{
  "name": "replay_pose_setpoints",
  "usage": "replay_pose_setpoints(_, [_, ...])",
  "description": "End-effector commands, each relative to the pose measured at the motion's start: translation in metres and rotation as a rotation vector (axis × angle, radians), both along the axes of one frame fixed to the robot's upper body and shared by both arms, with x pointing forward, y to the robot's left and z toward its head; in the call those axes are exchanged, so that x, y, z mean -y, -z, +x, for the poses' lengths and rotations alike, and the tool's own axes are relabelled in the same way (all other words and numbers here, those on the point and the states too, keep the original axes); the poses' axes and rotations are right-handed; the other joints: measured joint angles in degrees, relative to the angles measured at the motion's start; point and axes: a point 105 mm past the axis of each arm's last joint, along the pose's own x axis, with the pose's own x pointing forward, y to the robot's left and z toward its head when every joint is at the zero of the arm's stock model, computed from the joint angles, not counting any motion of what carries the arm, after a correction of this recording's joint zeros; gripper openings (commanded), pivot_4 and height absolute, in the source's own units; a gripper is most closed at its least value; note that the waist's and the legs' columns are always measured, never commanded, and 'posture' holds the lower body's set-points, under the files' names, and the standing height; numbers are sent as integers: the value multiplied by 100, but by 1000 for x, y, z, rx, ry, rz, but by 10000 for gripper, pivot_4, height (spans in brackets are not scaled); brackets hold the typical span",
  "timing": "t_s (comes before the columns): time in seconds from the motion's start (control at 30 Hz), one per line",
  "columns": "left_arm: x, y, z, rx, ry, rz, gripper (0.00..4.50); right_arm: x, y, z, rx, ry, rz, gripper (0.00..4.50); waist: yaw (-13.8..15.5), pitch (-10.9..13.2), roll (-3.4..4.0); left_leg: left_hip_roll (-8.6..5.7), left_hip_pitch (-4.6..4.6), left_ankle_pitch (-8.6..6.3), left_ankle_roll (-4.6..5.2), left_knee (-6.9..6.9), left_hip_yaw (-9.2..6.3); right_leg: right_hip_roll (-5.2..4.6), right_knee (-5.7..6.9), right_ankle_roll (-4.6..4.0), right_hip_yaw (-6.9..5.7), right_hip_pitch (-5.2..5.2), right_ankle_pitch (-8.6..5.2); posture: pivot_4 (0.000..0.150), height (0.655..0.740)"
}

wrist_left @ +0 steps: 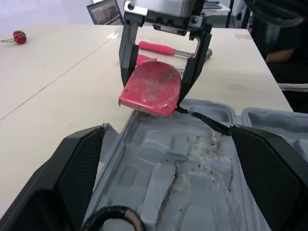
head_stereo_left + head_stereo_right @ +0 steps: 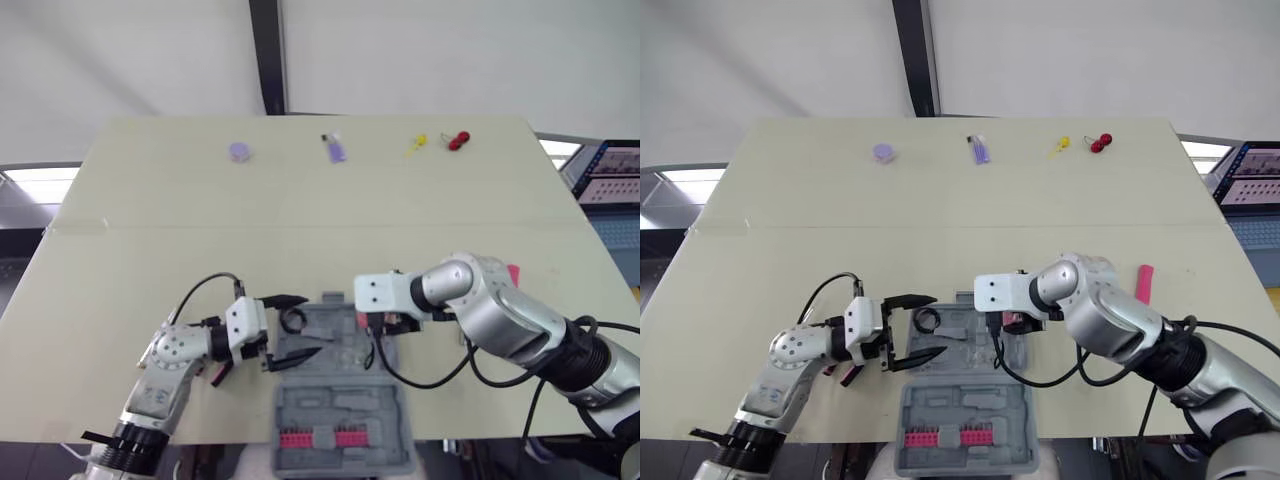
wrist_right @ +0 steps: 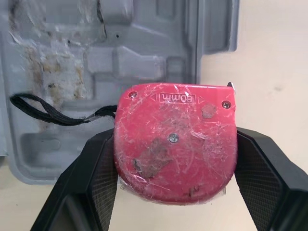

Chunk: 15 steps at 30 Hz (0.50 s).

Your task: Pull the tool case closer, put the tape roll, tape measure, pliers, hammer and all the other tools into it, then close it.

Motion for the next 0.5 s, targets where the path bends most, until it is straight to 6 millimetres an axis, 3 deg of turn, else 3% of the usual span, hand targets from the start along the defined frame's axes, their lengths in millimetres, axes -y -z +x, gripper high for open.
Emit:
replay_pose_setpoints(0.03, [2, -5, 1, 27, 6, -9, 45000, 1, -6, 2, 50, -27, -40, 29159, -42, 0, 0, 0, 1, 0, 0, 0, 0, 0, 0, 0, 0, -1, 0, 1500, 7400])
replay_pose_setpoints(0.5, [4, -5, 3, 27, 24, 0, 45000, -8, -2, -6, 39, -114, -64, 29159, -69, 0, 1, 0, 3, 0, 0, -1, -1, 0, 0, 0, 0, 0, 0, 1500, 7400])
